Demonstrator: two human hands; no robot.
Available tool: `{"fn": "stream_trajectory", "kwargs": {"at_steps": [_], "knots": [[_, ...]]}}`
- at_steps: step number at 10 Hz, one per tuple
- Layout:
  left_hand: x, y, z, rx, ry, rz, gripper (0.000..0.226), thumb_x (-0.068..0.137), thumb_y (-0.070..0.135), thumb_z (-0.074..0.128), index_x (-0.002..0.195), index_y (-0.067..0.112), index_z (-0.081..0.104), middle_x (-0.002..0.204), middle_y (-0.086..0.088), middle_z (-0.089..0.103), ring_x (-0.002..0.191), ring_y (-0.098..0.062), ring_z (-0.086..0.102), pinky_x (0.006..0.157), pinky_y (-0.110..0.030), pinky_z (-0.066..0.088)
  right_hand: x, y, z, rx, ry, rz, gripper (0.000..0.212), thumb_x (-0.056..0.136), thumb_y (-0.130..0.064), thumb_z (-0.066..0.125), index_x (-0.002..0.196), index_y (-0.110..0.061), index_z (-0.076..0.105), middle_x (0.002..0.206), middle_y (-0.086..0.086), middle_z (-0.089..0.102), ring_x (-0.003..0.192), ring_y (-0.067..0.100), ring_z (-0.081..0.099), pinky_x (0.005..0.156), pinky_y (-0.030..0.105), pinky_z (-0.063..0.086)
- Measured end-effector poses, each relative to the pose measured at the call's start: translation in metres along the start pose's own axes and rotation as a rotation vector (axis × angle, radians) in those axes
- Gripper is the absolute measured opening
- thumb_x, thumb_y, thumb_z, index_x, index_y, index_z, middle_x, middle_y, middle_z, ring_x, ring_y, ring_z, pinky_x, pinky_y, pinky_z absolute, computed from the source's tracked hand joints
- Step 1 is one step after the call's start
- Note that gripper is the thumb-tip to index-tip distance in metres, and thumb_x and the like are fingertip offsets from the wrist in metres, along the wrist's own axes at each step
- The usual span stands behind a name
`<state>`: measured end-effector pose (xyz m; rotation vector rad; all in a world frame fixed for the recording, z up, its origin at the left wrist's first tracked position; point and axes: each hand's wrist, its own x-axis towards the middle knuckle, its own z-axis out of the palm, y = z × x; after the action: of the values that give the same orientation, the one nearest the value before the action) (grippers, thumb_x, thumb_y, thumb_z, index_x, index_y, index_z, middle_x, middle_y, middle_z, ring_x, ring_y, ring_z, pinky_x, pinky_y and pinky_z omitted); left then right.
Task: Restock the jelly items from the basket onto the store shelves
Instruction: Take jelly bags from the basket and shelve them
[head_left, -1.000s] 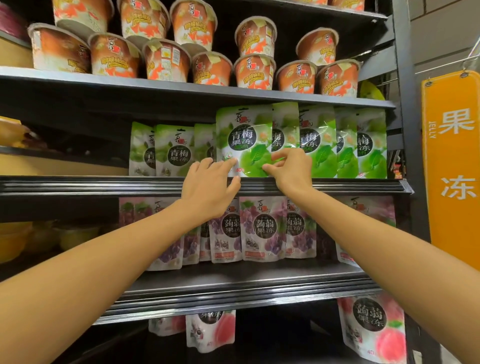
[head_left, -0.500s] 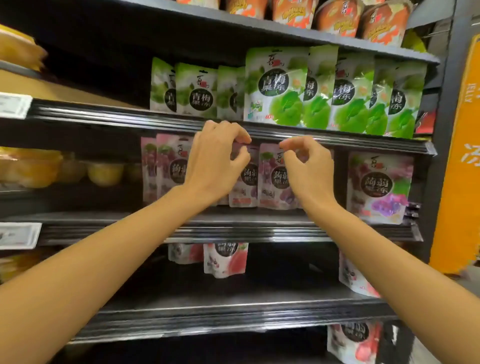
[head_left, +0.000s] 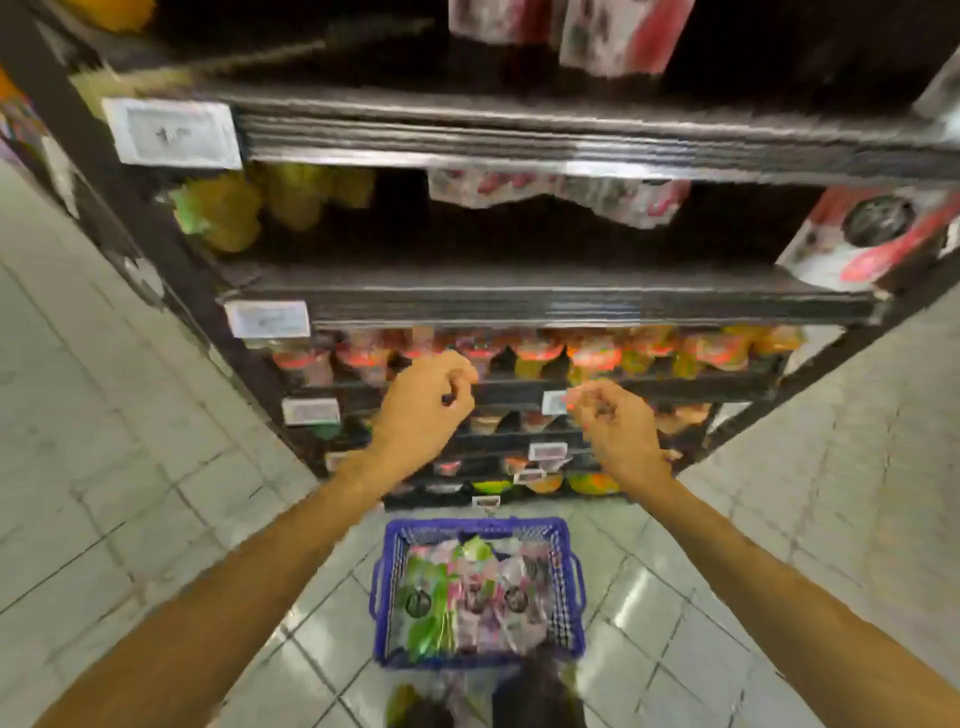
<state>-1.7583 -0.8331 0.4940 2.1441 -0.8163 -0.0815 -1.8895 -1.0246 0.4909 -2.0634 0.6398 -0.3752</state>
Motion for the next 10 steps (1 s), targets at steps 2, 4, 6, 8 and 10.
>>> {"fn": "stream_trajectory", "kwargs": {"at_steps": [2, 4, 6, 8, 10], "knots": [[-0.103, -0.141, 0.088, -0.078, -0.279, -0.424, 0.035, 0.091, 0.0, 0.053, 0.073, 0.028, 0.062, 0.073, 0.008, 0.059, 0.076, -0.009, 0.045, 0.062, -0.023, 0.035, -0.042, 0.141, 0.101, -0.018, -0.164, 0.308, 0.019, 0.091, 0.0, 0.065, 0.084, 0.017, 0.065, 0.082, 0.035, 0.066, 0.069, 0.018, 0.06, 0.07, 0.016, 0.047], [-0.182, -0.251, 0.192, -0.001, -0.43, -0.729, 0.022, 0.091, 0.012, 0.06, 0.112, 0.007, 0.066, 0.105, -0.019, 0.069, 0.097, -0.037, 0.066, 0.08, -0.033, 0.049, -0.068, 0.281, 0.198, -0.142, -0.375, 0.612, 0.025, 0.093, 0.001, 0.056, 0.116, 0.006, 0.064, 0.118, 0.026, 0.064, 0.111, 0.039, 0.06, 0.064, 0.003, 0.041], [-0.238, -0.356, 0.314, -0.039, -0.459, -0.967, 0.026, 0.097, 0.011, 0.051, 0.106, -0.008, 0.065, 0.109, -0.031, 0.066, 0.104, -0.045, 0.062, 0.088, -0.049, 0.047, -0.081, 0.416, 0.298, -0.262, -0.494, 0.633, 0.021, 0.095, -0.01, 0.057, 0.109, 0.001, 0.069, 0.113, 0.022, 0.066, 0.109, 0.035, 0.06, 0.087, 0.03, 0.046], [-0.272, -0.459, 0.414, -0.051, -0.407, -1.189, 0.033, 0.091, 0.018, 0.06, 0.123, 0.009, 0.059, 0.124, -0.012, 0.064, 0.11, -0.031, 0.061, 0.092, -0.036, 0.049, -0.067, 0.514, 0.386, -0.205, -0.5, 0.621, 0.02, 0.092, -0.007, 0.06, 0.109, -0.006, 0.072, 0.113, 0.012, 0.07, 0.108, 0.028, 0.064, 0.073, 0.01, 0.039], [-0.281, -0.513, 0.464, 0.132, -0.386, -1.132, 0.074, 0.09, 0.017, 0.064, 0.152, 0.011, 0.023, 0.152, -0.014, 0.036, 0.138, -0.034, 0.036, 0.114, -0.042, 0.031, -0.067, 0.573, 0.452, -0.658, -0.832, -0.065, 0.044, 0.095, -0.027, 0.054, 0.138, -0.029, 0.053, 0.153, -0.007, 0.04, 0.144, 0.022, 0.03, 0.117, 0.035, 0.024]]}}
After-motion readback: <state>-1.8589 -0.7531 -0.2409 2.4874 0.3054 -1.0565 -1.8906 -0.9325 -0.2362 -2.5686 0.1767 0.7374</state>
